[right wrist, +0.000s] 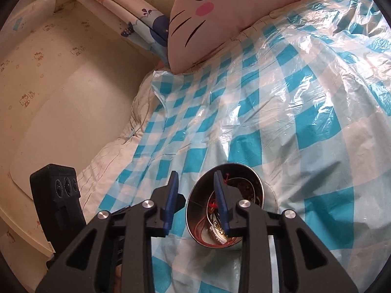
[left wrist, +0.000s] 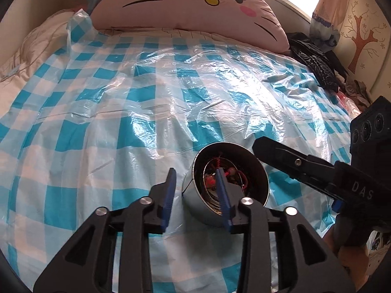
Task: Organize jewelry
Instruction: 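Move both open grippers to the amber bead and white bead bracelets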
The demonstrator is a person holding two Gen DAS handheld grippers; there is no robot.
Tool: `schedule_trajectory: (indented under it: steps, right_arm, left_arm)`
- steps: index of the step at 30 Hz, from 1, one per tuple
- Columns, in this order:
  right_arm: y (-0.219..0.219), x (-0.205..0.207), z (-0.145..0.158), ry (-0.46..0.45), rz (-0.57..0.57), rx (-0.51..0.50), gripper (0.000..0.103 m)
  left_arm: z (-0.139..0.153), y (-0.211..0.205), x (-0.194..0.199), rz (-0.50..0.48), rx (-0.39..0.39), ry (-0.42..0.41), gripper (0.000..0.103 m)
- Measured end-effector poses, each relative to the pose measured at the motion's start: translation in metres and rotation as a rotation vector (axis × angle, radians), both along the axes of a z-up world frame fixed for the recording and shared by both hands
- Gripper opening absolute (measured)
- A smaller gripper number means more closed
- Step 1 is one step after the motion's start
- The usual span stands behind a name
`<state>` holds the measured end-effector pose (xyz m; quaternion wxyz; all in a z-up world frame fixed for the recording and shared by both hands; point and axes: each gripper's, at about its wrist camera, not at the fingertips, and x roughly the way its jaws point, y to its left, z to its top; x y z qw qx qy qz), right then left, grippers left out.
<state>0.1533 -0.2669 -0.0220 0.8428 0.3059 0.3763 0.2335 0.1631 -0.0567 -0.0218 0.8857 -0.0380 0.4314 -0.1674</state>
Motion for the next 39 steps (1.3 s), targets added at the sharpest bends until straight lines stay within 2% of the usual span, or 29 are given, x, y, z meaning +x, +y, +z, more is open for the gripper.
schedule_trajectory:
  steps: [2,6,8,10,15,19,23,27,34,37,39]
  right_arm:
    - [-0.004,-0.004,0.004,-0.02,-0.021,0.004,0.032]
    - [-0.013,-0.011,0.005,-0.011,-0.056,0.022,0.036]
    - [-0.016,-0.016,0.007,-0.007,-0.069,0.011,0.041]
    - [-0.02,-0.022,0.01,-0.004,-0.087,0.002,0.053]
    - [-0.033,-0.039,0.018,0.017,-0.128,-0.042,0.066]
    - [-0.034,-0.056,0.016,0.066,-0.124,-0.109,0.068]
    - [-0.024,-0.084,0.006,0.124,-0.087,-0.225,0.069]
    - [0.0,-0.108,-0.005,0.157,0.008,-0.382,0.069]
    - [0.048,-0.112,-0.029,0.189,0.178,-0.606,0.069]
    - [0.057,-0.111,-0.035,0.178,0.173,-0.743,0.072]
    - [0.05,-0.108,-0.033,0.173,0.094,-0.83,0.079]
  left_arm:
    - [0.001,0.008,-0.006,0.011,-0.021,0.006,0.043]
    - [0.0,0.012,-0.026,0.011,-0.004,-0.004,0.051]
    - [-0.004,0.011,-0.037,0.003,0.007,0.0,0.054]
    - [-0.008,0.01,-0.046,-0.008,0.014,0.01,0.055]
    - [-0.013,0.013,-0.072,-0.022,0.025,0.016,0.06]
    - [-0.02,0.022,-0.09,-0.026,0.031,0.034,0.063]
    - [-0.023,0.027,-0.101,-0.027,0.042,0.036,0.063]
    - [-0.022,0.032,-0.107,-0.012,0.039,0.036,0.063]
    - [-0.021,0.044,-0.115,0.028,0.019,0.036,0.07]
    - [-0.021,0.046,-0.114,0.035,0.013,0.034,0.072]
    - [-0.021,0.046,-0.114,0.033,0.013,0.033,0.073]
